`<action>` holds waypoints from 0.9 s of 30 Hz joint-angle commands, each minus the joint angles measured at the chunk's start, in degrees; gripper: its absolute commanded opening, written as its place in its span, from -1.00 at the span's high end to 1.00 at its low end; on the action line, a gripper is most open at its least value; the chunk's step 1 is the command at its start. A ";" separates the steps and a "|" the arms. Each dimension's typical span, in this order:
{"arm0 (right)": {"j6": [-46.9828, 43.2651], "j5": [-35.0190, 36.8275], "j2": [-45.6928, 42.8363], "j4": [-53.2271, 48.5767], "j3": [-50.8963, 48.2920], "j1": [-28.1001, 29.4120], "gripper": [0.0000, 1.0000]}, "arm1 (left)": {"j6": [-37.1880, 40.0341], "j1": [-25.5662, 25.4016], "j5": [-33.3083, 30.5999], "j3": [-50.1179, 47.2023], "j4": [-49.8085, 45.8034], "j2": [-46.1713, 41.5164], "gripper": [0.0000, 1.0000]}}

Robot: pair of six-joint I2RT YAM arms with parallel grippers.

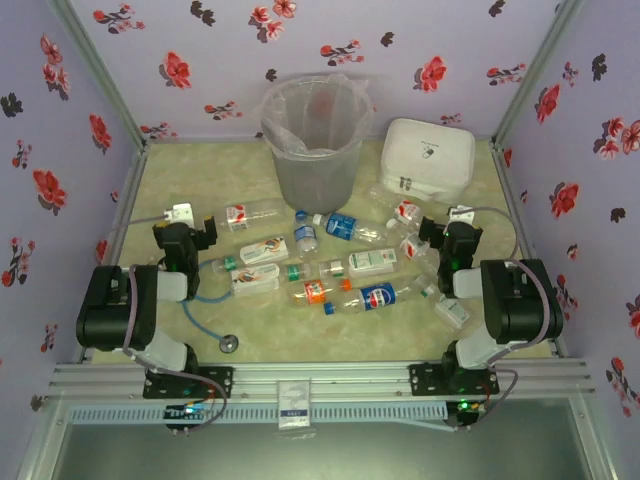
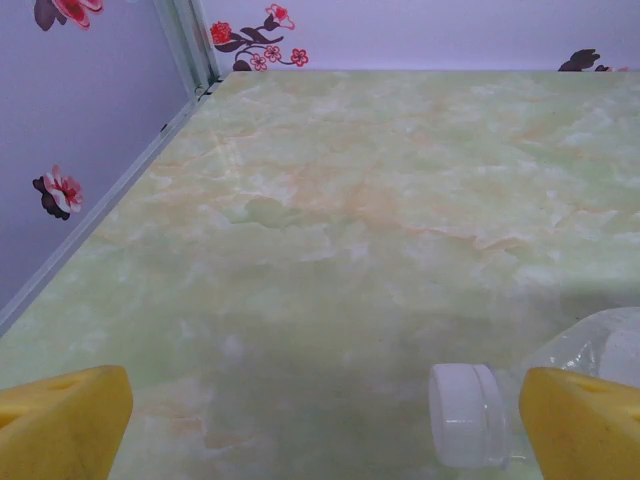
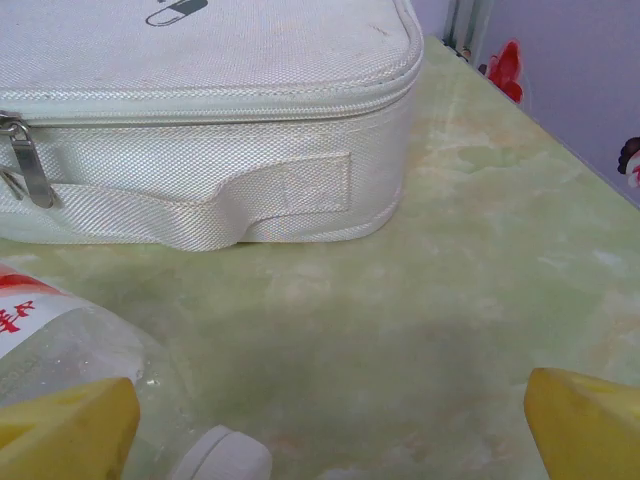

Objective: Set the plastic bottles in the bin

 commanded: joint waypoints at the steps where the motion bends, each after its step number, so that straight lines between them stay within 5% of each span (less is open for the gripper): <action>1: 0.19 -0.78 0.03 -0.22 0.99 -0.33 -0.99 | -0.04 -0.31 -1.45 -0.36 2.07 0.68 -1.00; 27: 0.51 -2.00 0.21 -1.10 1.50 -0.86 -0.99 | -0.22 0.83 0.92 0.17 0.66 0.52 -1.00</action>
